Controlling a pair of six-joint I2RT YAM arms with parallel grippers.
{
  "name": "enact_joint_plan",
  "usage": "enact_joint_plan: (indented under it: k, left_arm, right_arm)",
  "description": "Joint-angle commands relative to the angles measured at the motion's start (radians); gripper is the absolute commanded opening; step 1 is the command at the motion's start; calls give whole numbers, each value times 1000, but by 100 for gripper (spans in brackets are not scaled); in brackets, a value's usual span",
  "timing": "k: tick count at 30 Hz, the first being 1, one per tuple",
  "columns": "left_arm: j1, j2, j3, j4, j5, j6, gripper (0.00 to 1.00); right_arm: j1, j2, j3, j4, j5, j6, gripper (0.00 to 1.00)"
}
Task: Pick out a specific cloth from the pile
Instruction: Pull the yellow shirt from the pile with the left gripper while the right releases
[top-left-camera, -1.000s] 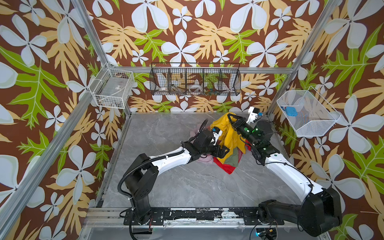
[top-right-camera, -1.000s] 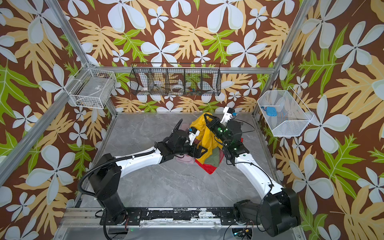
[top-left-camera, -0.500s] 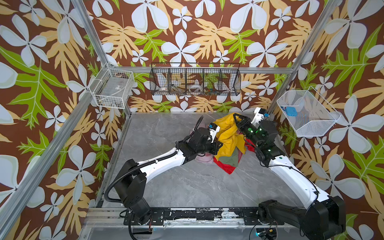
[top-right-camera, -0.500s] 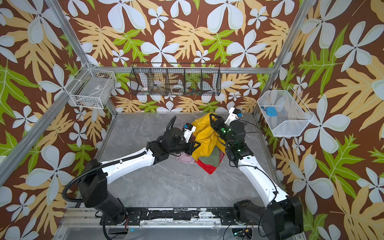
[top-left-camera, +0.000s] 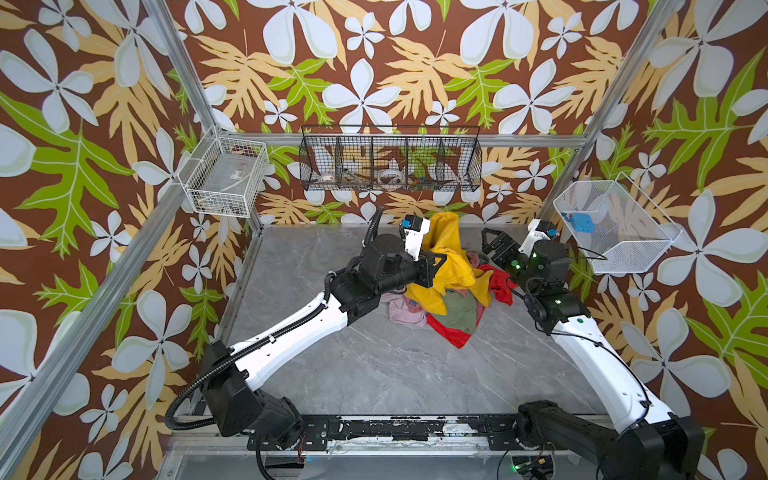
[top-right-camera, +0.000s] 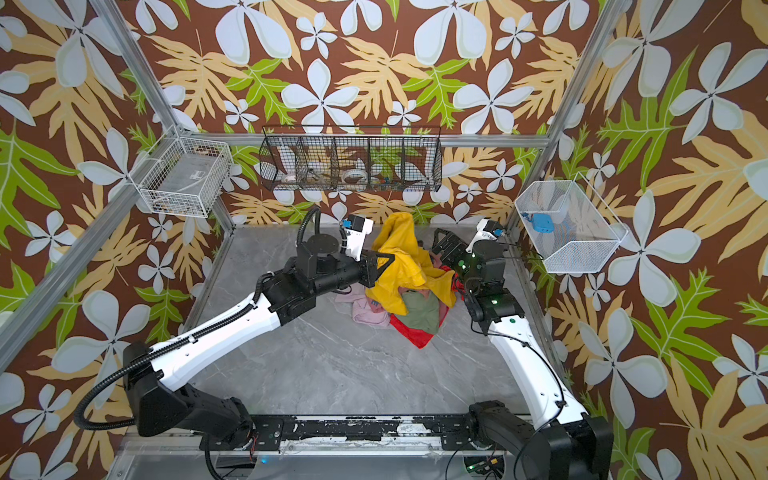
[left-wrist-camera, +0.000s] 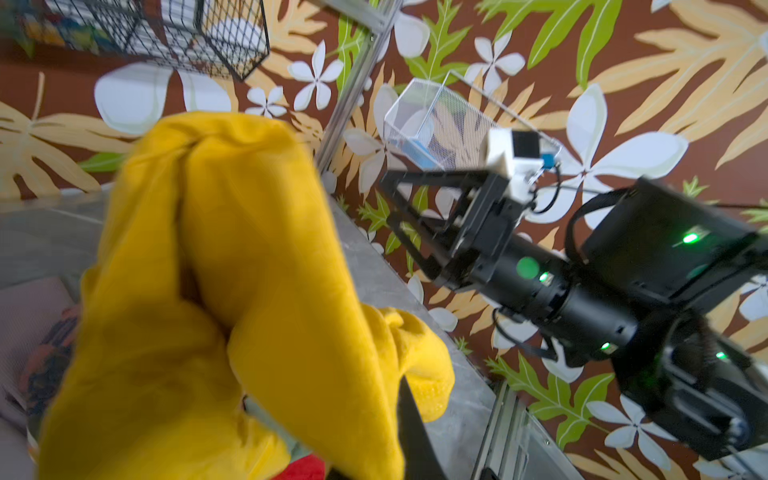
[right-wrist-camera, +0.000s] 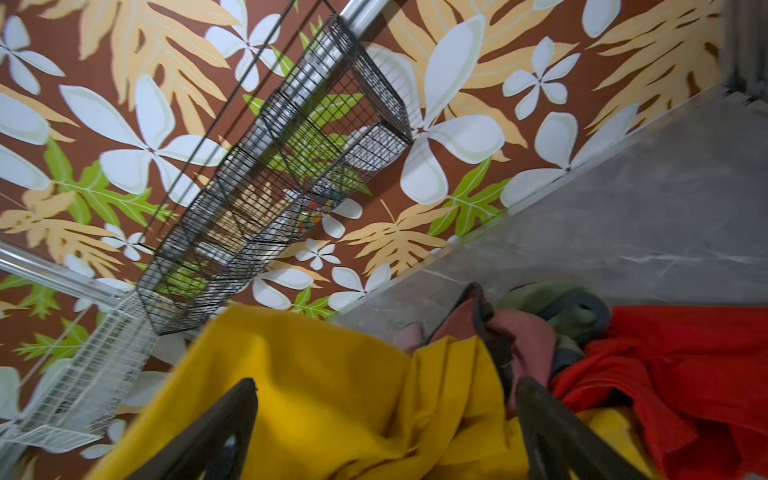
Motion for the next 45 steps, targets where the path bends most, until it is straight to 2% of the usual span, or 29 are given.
enact_joint_plan:
  k: [1,7,10,15,18,20,26,31,35,39,41,45]
  left_arm:
    - [0,-2,82,-91,-86,-9,0]
    - [0,-14,267,-304,-291,7,0]
    - [0,-58,303,-322,-409,24,0]
    - [0,-102,390,-368,-541,55,0]
    - [1,-116,431,-405,-668,94,0]
    - [11,-123,447,-419,-713,115,0]
    - [78,-148,477,-463,-731,114,0]
    - [221,-157,447,-519,-667,127,0]
    - [355,-153,406,-496,-540,159,0]
    - [402,-155,332,-428,-491,243,0]
    - [449,-148,321,-404,-465,270,0]
    - [531,-140,289,-325,-418,349,0]
  right_arm:
    - [-7,22,24,-81,-1,-134,99]
    - [-13,94,56,-80,-103,-233,99]
    - [-15,116,75,-66,-128,-266,99]
    - [-19,135,107,-56,-134,-334,99]
    - [-22,144,106,-36,-136,-336,99]
    - [-24,154,107,-23,-146,-327,99]
    - [-26,219,191,-84,-171,-313,98]
    - [-26,260,233,-90,-219,-263,94]
    - [-26,273,222,-76,-256,-224,88]
    - [-22,268,188,-79,-265,-180,79]
    - [-2,252,165,-81,-246,-175,76]
    - [73,185,115,-117,-136,-216,74]
